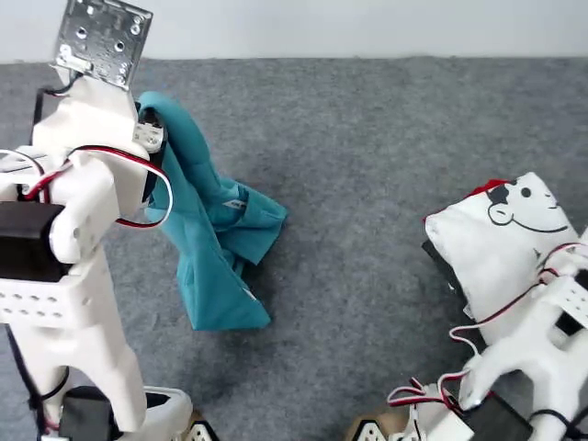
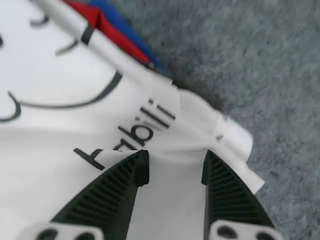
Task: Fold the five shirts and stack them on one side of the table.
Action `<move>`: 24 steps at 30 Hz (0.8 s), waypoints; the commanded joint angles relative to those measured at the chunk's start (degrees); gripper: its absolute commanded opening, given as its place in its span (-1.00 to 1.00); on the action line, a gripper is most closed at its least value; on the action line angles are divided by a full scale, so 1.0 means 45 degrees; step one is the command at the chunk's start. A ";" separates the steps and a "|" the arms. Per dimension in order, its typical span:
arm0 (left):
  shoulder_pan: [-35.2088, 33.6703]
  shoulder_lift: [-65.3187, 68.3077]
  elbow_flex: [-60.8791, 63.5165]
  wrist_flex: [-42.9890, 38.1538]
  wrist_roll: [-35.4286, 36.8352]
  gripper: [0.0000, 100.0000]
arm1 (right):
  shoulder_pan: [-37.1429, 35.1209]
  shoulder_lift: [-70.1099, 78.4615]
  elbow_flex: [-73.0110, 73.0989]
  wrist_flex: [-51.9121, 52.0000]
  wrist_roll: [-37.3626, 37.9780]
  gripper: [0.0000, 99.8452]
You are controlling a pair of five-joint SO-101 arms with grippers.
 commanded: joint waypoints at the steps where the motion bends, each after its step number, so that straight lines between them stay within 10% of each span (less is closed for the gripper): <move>1: -0.0039 -0.0274 0.0010 0.0059 -0.0078 -0.97 | 0.0088 -0.0029 -0.1055 -0.0381 -0.0078 -0.63; 15: -0.0039 -0.0274 0.0537 0.0059 -0.0078 -0.97 | -0.0127 -0.0674 -0.3145 0.3136 -0.0156 -0.63; 24: -0.0059 -0.0274 -0.0361 -0.0039 -0.0059 -0.97 | -0.5421 -0.2647 -0.7150 1.1204 -0.0098 -0.63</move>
